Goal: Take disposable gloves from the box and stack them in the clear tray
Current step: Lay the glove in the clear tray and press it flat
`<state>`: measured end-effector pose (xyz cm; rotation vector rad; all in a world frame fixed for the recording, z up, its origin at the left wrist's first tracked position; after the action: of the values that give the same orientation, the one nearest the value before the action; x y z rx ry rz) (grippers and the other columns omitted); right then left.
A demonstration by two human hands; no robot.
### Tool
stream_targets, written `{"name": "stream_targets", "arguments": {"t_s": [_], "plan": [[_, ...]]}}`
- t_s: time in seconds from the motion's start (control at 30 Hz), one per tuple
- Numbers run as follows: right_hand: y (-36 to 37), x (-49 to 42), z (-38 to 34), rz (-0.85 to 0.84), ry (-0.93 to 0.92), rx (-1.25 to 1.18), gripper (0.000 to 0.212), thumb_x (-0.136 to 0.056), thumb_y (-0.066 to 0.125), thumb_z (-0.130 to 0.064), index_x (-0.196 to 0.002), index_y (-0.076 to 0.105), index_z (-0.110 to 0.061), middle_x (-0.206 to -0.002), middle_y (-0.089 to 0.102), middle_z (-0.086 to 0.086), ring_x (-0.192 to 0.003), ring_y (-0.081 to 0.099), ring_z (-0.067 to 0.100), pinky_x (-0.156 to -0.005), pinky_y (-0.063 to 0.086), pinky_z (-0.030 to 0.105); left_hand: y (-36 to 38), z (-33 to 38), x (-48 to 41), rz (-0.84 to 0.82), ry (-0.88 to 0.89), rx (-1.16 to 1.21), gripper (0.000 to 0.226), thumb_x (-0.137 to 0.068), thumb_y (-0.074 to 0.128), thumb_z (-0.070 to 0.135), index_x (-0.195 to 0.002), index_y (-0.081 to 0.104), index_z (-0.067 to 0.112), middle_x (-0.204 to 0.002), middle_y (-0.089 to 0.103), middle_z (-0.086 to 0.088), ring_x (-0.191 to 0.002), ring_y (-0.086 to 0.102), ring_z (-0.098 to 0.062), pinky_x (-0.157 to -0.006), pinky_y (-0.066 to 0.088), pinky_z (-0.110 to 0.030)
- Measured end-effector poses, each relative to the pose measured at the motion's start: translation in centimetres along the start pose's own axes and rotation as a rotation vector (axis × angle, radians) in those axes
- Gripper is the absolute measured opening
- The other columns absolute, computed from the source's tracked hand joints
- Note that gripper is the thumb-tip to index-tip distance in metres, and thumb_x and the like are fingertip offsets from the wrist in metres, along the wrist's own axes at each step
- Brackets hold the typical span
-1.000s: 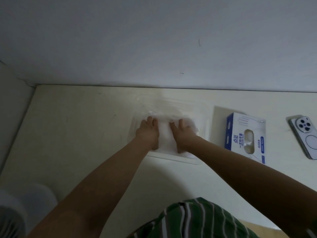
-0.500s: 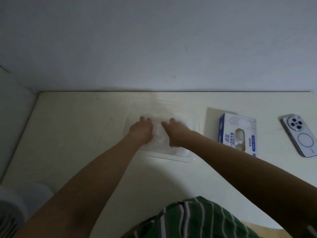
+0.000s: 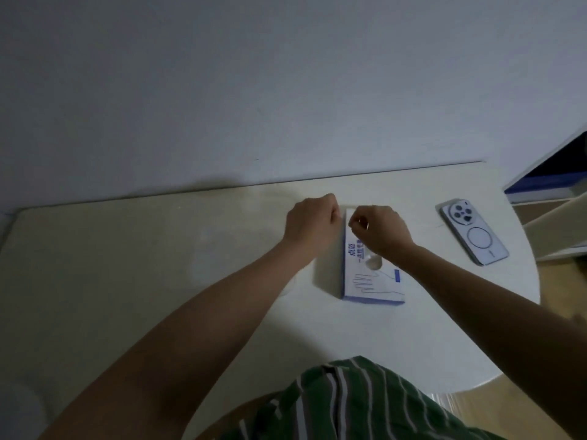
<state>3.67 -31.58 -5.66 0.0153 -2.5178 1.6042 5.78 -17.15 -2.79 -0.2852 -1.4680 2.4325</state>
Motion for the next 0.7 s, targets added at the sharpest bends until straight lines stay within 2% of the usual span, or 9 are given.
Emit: {"name": "stream_targets", "arguments": {"t_s": [0.07, 0.17, 0.27, 0.4, 0.5, 0.6, 0.7], "plan": [[1.0, 0.9, 2.0, -0.066, 0.027, 0.104, 0.018, -0.091, 0.052, -0.017, -0.089, 0.069, -0.014, -0.087, 0.069, 0.004, -0.073, 0.063, 0.021, -0.063, 0.049, 0.03, 2.8, 1.3, 0.0, -0.149, 0.008, -0.034, 0.016, -0.092, 0.054, 0.025, -0.106, 0.055, 0.019, -0.092, 0.067, -0.003, -0.081, 0.061, -0.025, -0.063, 0.038, -0.029], [2.1, 1.7, 3.6, -0.119, -0.001, 0.216, 0.015, -0.09, 0.058, -0.021, -0.101, 0.064, -0.014, -0.094, 0.06, 0.002, -0.071, 0.057, 0.019, -0.061, 0.045, 0.029, 6.8, 2.1, 0.4, -0.388, -0.048, -0.085, 0.061, -0.089, 0.062, 0.036, -0.138, 0.035, 0.013, -0.112, 0.064, -0.01, -0.091, 0.063, -0.028, -0.069, 0.045, -0.033], [3.4, 2.2, 4.6, -0.15, -0.022, 0.307, 0.027, -0.09, 0.059, -0.028, -0.111, 0.056, -0.012, -0.098, 0.048, 0.004, -0.068, 0.051, 0.019, -0.057, 0.042, 0.029, 9.4, 1.9, 1.5, -0.525, -0.144, -0.07, 0.087, -0.084, 0.069, 0.04, -0.145, 0.016, 0.008, -0.118, 0.061, -0.013, -0.099, 0.062, -0.031, -0.08, 0.049, -0.038], [4.3, 2.2, 5.2, -0.154, -0.06, 0.381, 0.032, -0.09, 0.062, -0.029, -0.114, 0.053, -0.01, -0.106, 0.048, 0.006, -0.071, 0.054, 0.019, -0.055, 0.044, 0.029, 10.5, 1.8, 2.1, -0.554, -0.152, -0.055, 0.09, -0.082, 0.074, 0.035, -0.143, 0.013, 0.009, -0.116, 0.062, -0.011, -0.097, 0.062, -0.029, -0.078, 0.049, -0.038], [4.0, 2.0, 5.4, -0.138, -0.112, 0.377, 0.027, -0.086, 0.067, -0.028, -0.105, 0.058, -0.01, -0.097, 0.048, 0.004, -0.071, 0.051, 0.02, -0.054, 0.034, 0.028, 10.5, 2.0, 1.5, -0.556, -0.144, -0.135, 0.092, -0.081, 0.074, 0.038, -0.143, 0.014, 0.007, -0.117, 0.061, -0.013, -0.101, 0.062, -0.031, -0.075, 0.044, -0.037], [3.5, 2.0, 5.6, -0.07, -0.169, 0.311, 0.015, -0.089, 0.062, -0.023, -0.097, 0.062, -0.01, -0.086, 0.04, 0.001, -0.073, 0.051, 0.021, -0.052, 0.026, 0.023, 10.7, 2.3, 1.1, -0.572, -0.149, -0.191, 0.096, -0.08, 0.075, 0.039, -0.143, 0.012, 0.006, -0.117, 0.061, -0.014, -0.103, 0.06, -0.033, -0.072, 0.04, -0.035], [2.4, 1.9, 6.1, -0.033, -0.2, 0.121, 0.016, -0.091, 0.061, -0.024, -0.096, 0.07, -0.013, -0.092, 0.052, 0.002, -0.083, 0.055, 0.021, -0.061, 0.04, 0.027, 10.8, 2.3, 1.0, -0.564, -0.143, -0.218, 0.097, -0.078, 0.076, 0.04, -0.143, 0.012, 0.006, -0.117, 0.06, -0.013, -0.103, 0.06, -0.032, -0.071, 0.04, -0.034]]}}
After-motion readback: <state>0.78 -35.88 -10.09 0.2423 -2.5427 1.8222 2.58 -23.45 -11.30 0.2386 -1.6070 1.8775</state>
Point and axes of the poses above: each hand's wrist, its own x-axis away from the middle knuckle, its own y-axis out of the palm, z = x × y, the point moved 4 cm from there along -x, towards the middle knuckle
